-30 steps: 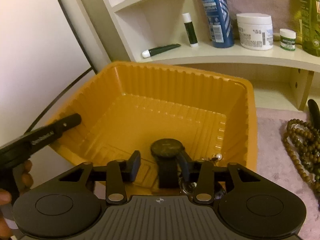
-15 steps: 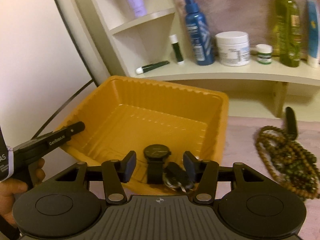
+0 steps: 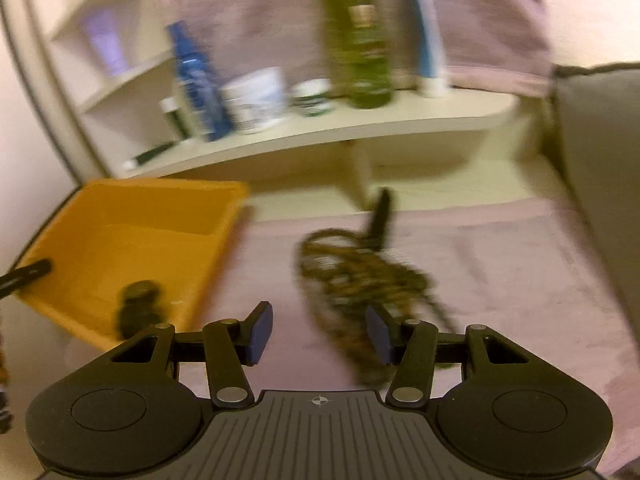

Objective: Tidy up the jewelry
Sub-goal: 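Return the right tool to the pile and grasp the black fob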

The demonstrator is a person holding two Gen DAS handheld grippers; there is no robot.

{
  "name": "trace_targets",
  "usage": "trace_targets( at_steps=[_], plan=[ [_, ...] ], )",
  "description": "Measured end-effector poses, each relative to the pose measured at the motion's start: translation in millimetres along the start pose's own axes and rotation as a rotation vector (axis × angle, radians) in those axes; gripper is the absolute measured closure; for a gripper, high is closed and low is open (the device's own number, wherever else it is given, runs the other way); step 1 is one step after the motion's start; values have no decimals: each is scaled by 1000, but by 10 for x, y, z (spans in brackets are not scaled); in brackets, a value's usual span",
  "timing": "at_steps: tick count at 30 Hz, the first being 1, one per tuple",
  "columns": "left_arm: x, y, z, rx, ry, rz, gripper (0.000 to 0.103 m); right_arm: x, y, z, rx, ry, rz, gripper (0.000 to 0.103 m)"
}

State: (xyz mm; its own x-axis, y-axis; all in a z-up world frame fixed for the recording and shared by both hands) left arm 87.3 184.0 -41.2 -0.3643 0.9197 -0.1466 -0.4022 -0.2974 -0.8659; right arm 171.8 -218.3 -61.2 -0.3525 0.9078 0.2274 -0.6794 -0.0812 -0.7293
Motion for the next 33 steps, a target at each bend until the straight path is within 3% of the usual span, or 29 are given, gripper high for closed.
trace_targets(
  at_steps=[8,23,31,33],
  plan=[
    [4,-4,-34,6,1,1,93,-473,-220,-278,2,23,28,51],
    [8,-37,-101,17,3,-11,93,-434,-509,-1052,19,1,49,52],
    [17,-33,-100,17,2,-10,93,-422,-543,-1190,19,51,45,79],
    [20,-31,-97,18,2,-9,93,-423,-534,-1151,8,64,64,81]
  ],
)
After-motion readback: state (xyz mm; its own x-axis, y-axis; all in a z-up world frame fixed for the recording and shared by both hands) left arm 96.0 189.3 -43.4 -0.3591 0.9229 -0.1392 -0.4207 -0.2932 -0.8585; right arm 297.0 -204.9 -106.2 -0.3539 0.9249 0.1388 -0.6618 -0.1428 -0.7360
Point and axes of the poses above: each gripper's, at about its wrist camera, not at the fingertips, and z roughly against the way its jaws point, x to its left, y to its underside, the point moved 2 cm from there along -z, roughly the way its jaws point, and after that the axes turned 7 degrees about z, right-handed, at the moved point
